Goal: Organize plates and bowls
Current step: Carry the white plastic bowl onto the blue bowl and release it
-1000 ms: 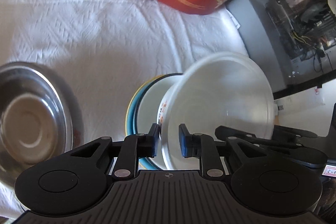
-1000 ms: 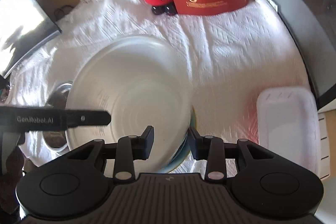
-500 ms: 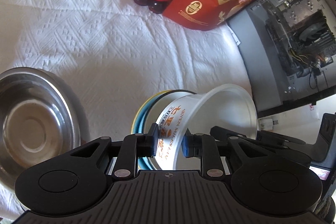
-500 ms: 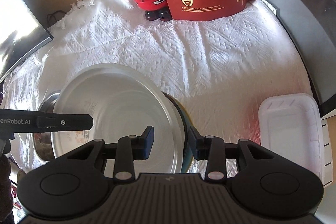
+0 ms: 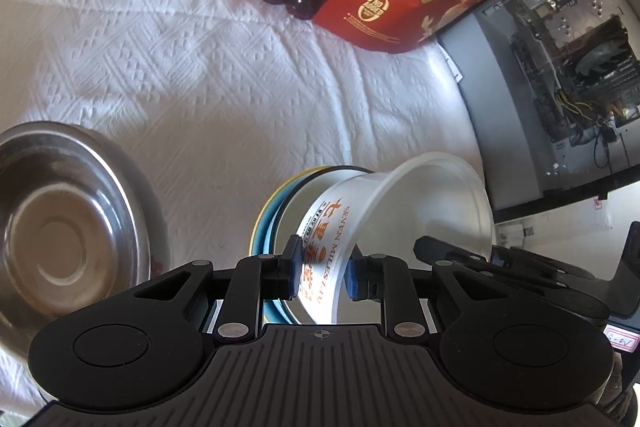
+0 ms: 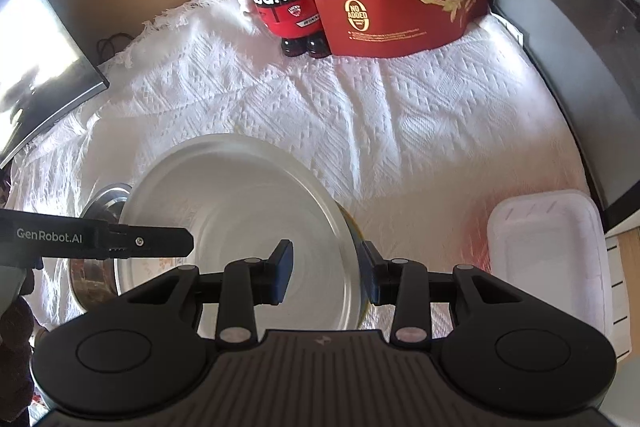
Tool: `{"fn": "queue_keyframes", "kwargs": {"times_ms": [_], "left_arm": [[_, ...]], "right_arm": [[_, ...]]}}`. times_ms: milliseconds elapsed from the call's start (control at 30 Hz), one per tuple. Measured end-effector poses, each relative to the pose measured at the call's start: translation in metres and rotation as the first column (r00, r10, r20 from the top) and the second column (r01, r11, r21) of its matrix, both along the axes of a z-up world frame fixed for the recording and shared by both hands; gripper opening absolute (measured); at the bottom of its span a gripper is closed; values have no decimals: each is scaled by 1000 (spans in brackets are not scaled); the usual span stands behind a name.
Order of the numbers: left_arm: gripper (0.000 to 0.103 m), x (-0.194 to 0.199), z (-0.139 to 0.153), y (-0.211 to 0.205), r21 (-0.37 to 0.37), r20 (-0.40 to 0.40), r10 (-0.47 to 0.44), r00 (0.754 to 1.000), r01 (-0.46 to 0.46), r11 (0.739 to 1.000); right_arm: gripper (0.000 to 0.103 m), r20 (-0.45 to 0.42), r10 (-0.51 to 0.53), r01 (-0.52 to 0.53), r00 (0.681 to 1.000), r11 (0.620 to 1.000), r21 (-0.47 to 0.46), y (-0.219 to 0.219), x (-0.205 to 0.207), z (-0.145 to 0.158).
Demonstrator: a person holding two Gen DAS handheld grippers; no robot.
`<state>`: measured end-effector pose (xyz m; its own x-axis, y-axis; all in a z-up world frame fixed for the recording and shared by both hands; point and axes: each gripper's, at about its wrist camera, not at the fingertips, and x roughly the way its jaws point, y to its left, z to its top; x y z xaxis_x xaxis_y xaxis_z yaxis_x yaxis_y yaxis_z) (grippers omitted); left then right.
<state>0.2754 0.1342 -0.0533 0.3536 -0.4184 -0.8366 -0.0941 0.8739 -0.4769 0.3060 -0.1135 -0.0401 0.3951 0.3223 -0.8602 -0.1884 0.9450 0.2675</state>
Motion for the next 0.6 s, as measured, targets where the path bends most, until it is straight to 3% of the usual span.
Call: {"fn": "queue_keyframes", "kwargs": {"times_ms": [400, 600], "left_arm": [[23, -7, 7, 0, -12, 16, 27, 1000, -27, 1000], [23, -3, 9, -1, 17, 25, 37, 999, -38, 999]], "right_arm": [[37, 21, 1, -2, 1000, 999, 41, 1, -3, 5], [37, 10, -10, 10, 1000, 999, 30, 0, 1, -1]]}}
